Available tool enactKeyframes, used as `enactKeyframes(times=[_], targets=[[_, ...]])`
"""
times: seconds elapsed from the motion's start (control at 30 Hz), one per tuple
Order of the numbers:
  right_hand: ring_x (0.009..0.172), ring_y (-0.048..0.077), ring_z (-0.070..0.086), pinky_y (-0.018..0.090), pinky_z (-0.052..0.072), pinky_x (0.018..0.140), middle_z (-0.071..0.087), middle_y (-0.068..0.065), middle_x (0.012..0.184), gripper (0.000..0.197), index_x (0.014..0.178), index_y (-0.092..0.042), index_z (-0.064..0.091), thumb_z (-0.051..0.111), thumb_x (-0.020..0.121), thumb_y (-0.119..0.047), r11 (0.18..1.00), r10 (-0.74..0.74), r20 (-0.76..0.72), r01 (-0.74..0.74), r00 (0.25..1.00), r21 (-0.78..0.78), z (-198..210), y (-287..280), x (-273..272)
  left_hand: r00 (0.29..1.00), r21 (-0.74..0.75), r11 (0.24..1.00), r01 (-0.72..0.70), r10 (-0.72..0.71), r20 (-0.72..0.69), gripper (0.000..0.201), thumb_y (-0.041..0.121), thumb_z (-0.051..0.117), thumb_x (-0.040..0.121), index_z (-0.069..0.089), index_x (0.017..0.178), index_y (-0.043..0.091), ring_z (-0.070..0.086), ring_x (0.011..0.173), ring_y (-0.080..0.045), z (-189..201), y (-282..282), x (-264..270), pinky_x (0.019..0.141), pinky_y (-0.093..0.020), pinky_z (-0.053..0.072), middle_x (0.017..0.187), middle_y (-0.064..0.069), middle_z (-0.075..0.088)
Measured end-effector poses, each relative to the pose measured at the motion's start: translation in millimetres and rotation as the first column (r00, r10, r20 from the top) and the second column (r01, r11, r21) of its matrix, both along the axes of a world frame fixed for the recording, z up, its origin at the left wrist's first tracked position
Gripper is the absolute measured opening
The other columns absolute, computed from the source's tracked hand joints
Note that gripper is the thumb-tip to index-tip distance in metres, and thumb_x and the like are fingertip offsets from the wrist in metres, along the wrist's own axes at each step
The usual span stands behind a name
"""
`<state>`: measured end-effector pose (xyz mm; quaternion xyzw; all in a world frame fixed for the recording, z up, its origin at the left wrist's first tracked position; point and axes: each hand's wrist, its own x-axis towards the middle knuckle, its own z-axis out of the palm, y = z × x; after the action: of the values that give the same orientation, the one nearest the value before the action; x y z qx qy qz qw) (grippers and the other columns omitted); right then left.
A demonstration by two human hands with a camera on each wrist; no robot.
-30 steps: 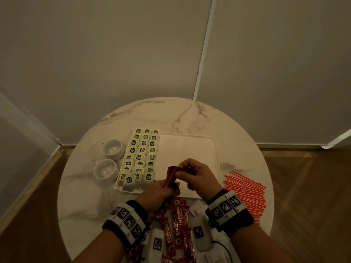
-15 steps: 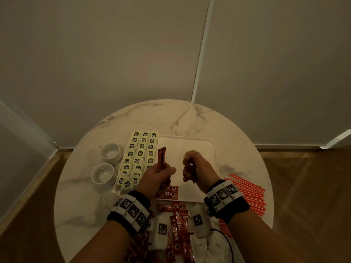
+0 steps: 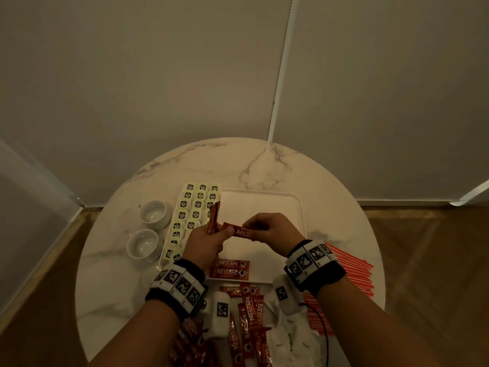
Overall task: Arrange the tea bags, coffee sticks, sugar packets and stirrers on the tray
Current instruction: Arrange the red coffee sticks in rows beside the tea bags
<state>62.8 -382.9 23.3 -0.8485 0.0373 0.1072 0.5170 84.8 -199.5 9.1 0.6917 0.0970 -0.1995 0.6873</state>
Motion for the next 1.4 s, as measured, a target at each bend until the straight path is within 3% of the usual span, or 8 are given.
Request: enactKeyframes(times=[0.27,0.43,0.6,0.83,0.93,1.03,1.17,1.4], targets=[[0.085,0.022,0.069,0.033,0.056,0.069,0.072,0.010,0.097,0.042,0.116,-0.012,0.058,0.077,0.079,-0.020,0.882,-0.122,-0.383,0.277,0.916,0.381,-21.6,5.3,10.8,0.956,-0.174,0.962,-0.213,0.167,-0.242,0.011,0.019,0.064,0.089,0.059,0.081,0.013,0.029,0.034,-0.008,-20.1,14.6,-5.4,0.032,-0.017,0.024,0.047,0.005,0.036],[0.082,0.019,0.064,0.033,0.052,0.070,0.070,0.008,0.088,0.012,0.094,-0.010,0.069,0.072,0.082,-0.009,0.794,-0.239,-0.257,0.341,0.936,0.503,-33.1,24.5,9.4,0.947,-0.319,0.915,-0.247,0.160,-0.278,0.012,0.021,0.063,0.089,0.060,0.089,0.009,0.029,0.038,-0.008,-23.3,5.3,-7.7,0.033,-0.017,0.023,0.050,0.003,0.034],[0.082,0.019,0.062,0.032,0.051,0.067,0.067,0.004,0.082,0.010,0.083,-0.013,0.068,0.063,0.087,-0.005,0.651,-0.317,-0.204,0.369,0.926,0.664,-29.0,26.8,18.1,0.987,-0.136,0.985,-0.103,0.085,-0.134,0.020,0.026,0.060,0.092,0.073,0.098,0.011,0.027,0.040,-0.010,-23.1,-3.8,-12.9,0.040,-0.021,0.022,0.049,0.003,0.033],[0.075,0.018,0.061,0.028,0.050,0.061,0.067,0.008,0.083,0.010,0.092,-0.008,0.067,0.063,0.087,-0.001,0.694,-0.281,-0.170,0.322,0.945,0.644,-30.7,30.9,30.5,0.999,0.133,0.991,0.011,-0.006,-0.037,0.034,0.033,0.058,0.093,0.071,0.083,0.004,0.039,0.043,-0.012,-20.4,-3.3,-17.5,0.048,-0.026,0.033,0.052,0.001,0.047],[0.075,0.018,0.063,0.026,0.054,0.061,0.068,0.006,0.089,0.024,0.112,-0.007,0.066,0.059,0.090,-0.001,0.810,-0.262,-0.191,0.324,0.946,0.489,-34.9,25.2,39.5,0.943,0.558,0.805,0.199,-0.312,0.113,0.031,0.035,0.052,0.096,0.066,0.081,0.013,0.056,0.062,-0.010,-24.7,3.7,-25.2,0.060,-0.023,0.042,0.071,0.003,0.062],[0.086,0.016,0.063,0.025,0.052,0.078,0.069,0.005,0.104,0.031,0.121,-0.016,0.066,0.063,0.090,-0.015,0.997,-0.060,-0.173,0.052,0.983,-0.050,-45.3,22.6,45.4,0.768,0.755,0.587,0.292,-0.614,0.181,0.020,0.017,0.053,0.093,0.066,0.108,0.019,0.057,0.096,-0.010,-31.9,16.3,-37.9,0.086,-0.024,0.046,0.107,0.009,0.059],[0.097,0.016,0.063,0.028,0.050,0.089,0.070,0.002,0.109,0.025,0.110,-0.020,0.072,0.066,0.087,-0.026,0.881,0.182,-0.258,-0.274,0.949,-0.385,-60.5,32.8,48.1,0.617,0.848,0.434,0.305,-0.768,0.171,0.042,0.018,0.051,0.091,0.055,0.132,0.024,0.038,0.128,-0.013,-45.0,24.4,-52.0,0.105,-0.024,0.035,0.141,0.012,0.042],[0.096,0.011,0.063,0.021,0.048,0.087,0.072,-0.001,0.106,0.023,0.106,-0.022,0.074,0.068,0.085,-0.019,0.841,0.240,-0.287,-0.347,0.927,-0.416,-69.0,42.6,51.3,0.535,0.939,0.235,0.251,-0.842,0.068,0.047,0.035,0.049,0.095,0.046,0.140,0.022,0.024,0.141,-0.019,-56.7,21.3,-55.8,0.115,-0.035,0.028,0.155,0.005,0.028]])
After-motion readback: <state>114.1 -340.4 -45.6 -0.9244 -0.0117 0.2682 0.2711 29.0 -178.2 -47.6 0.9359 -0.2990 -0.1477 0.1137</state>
